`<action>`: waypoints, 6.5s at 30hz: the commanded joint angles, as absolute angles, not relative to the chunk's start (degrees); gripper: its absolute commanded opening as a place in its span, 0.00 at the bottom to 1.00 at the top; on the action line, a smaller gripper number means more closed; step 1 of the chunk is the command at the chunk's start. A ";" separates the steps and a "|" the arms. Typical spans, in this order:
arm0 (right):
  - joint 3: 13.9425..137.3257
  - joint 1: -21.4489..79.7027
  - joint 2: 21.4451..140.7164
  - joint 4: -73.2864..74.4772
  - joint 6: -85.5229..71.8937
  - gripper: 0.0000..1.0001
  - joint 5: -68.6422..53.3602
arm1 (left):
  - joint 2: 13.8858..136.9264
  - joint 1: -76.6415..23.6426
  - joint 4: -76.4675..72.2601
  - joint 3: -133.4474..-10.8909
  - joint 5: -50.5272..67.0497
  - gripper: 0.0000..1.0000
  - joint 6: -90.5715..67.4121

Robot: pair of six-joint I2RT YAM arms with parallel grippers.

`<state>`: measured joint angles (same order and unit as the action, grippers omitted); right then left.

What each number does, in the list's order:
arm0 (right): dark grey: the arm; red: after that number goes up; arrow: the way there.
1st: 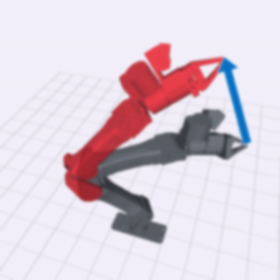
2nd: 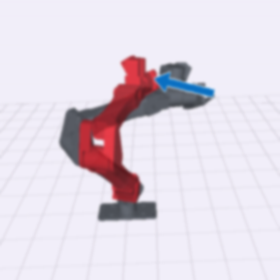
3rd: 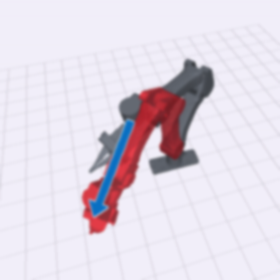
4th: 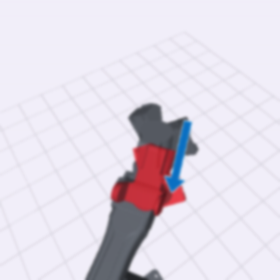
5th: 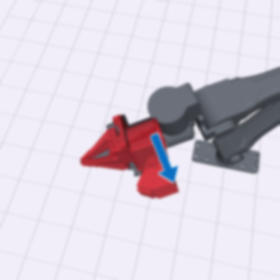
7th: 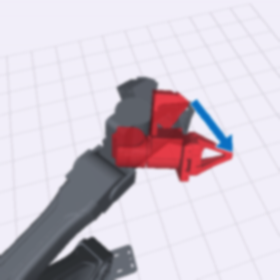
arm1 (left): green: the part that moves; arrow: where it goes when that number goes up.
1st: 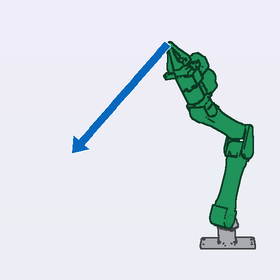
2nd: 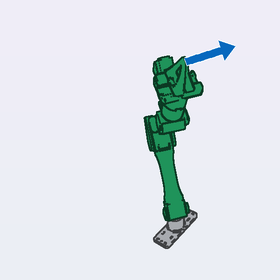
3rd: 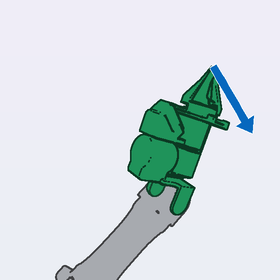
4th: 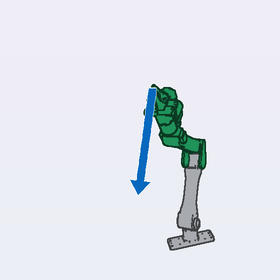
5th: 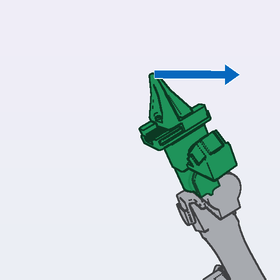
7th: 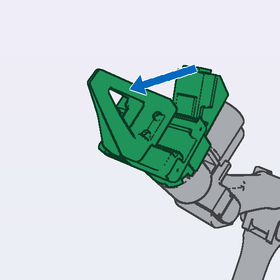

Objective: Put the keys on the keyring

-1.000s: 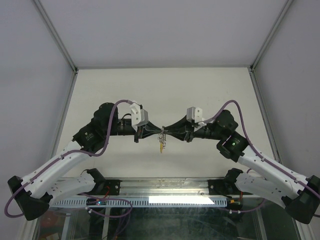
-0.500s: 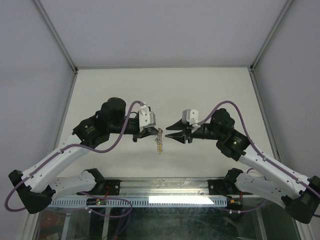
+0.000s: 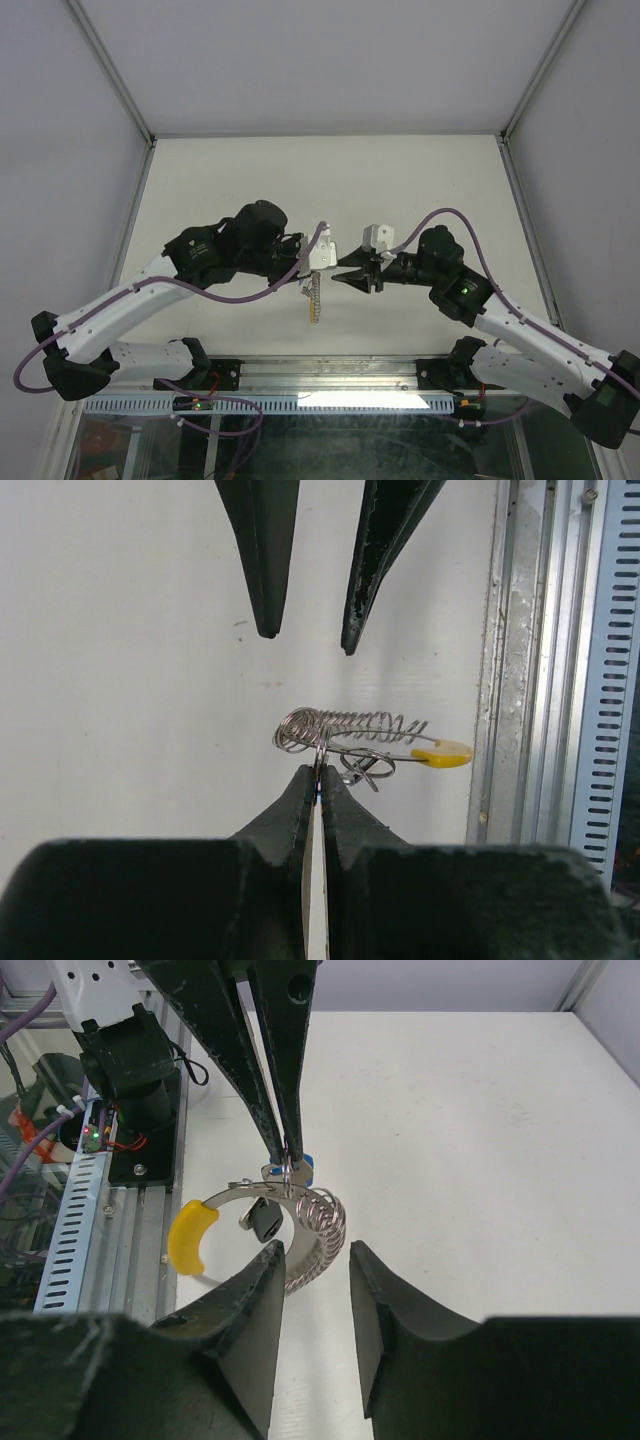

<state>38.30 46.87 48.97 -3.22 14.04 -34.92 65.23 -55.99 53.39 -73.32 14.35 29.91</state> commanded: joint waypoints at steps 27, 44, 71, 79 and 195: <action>31.04 47.37 60.74 -40.72 -10.25 0.34 -44.15 | 70.66 -63.54 62.56 -82.44 2.46 0.00 30.76; 33.53 48.49 64.63 -39.64 -8.64 0.34 -44.56 | 70.75 -63.72 62.53 -82.33 2.64 0.00 30.66; 36.13 49.01 66.75 -36.96 -6.17 0.02 -45.52 | 70.71 -64.00 62.47 -82.49 3.17 0.00 30.67; 36.65 49.04 63.64 -32.01 -2.45 0.00 -44.34 | 68.27 -64.07 59.40 -81.61 4.60 0.02 30.02; 35.01 49.04 48.44 -38.40 -1.84 0.00 -35.82 | 59.03 -64.07 46.28 -71.79 8.52 0.01 27.15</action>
